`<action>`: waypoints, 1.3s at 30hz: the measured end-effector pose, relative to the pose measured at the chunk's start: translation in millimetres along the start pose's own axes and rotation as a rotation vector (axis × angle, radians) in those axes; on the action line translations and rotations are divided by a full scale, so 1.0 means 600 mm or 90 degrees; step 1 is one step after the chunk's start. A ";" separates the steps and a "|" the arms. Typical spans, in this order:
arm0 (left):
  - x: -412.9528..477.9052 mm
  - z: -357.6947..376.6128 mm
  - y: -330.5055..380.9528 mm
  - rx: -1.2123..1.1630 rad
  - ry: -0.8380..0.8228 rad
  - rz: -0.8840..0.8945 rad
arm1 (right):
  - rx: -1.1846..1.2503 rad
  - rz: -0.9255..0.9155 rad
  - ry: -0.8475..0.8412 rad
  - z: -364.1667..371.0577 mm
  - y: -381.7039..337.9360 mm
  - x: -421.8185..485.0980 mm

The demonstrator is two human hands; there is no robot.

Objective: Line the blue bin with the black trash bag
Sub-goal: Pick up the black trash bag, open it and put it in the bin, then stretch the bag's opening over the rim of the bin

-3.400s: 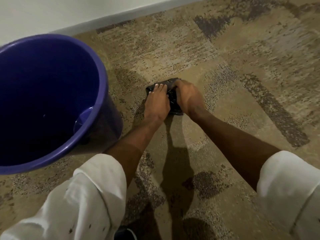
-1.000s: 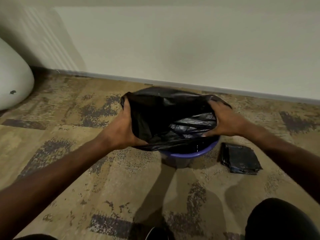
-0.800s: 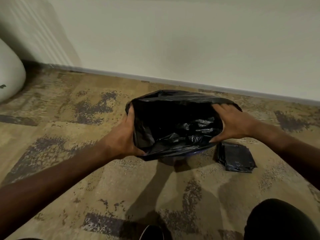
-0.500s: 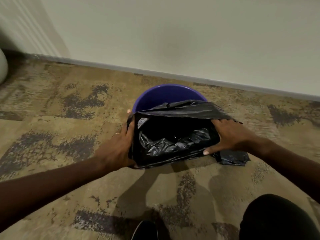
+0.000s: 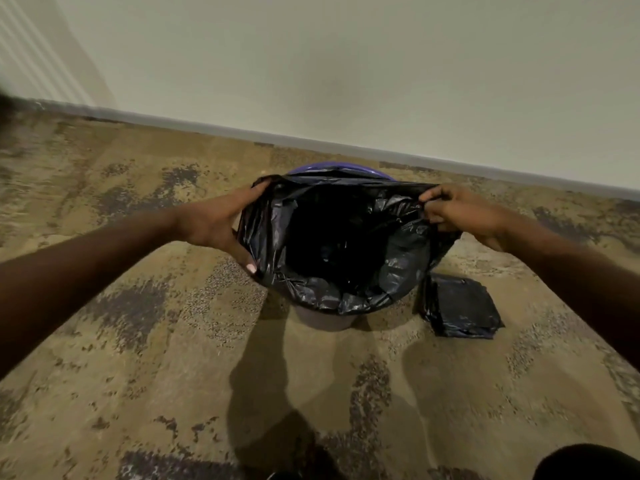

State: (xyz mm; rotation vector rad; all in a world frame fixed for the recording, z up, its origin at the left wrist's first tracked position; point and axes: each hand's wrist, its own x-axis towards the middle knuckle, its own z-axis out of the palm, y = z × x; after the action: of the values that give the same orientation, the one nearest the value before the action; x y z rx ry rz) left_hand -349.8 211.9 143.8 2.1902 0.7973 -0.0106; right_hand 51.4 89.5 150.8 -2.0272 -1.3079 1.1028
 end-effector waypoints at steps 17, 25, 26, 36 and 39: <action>0.112 0.020 0.040 0.047 0.502 -0.328 | -0.523 -0.223 0.188 0.061 -0.048 0.105; 0.115 0.018 0.019 0.097 0.522 -0.287 | -0.510 -0.216 0.112 0.068 -0.062 0.143; 0.118 0.017 0.018 0.123 0.503 -0.266 | -0.495 -0.216 0.112 0.074 -0.065 0.150; 0.117 0.006 -0.017 0.009 0.418 -0.142 | -0.303 -0.177 0.045 0.113 -0.089 0.177; 0.104 0.000 -0.033 -0.272 0.348 -0.194 | -0.244 -0.163 -0.015 0.099 -0.086 0.171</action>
State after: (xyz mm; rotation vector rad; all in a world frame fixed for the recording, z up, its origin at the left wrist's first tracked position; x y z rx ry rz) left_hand -310.7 255.4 114.6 1.6580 1.2943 0.5737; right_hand -2.3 202.7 118.4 -2.0292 -1.8457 0.8084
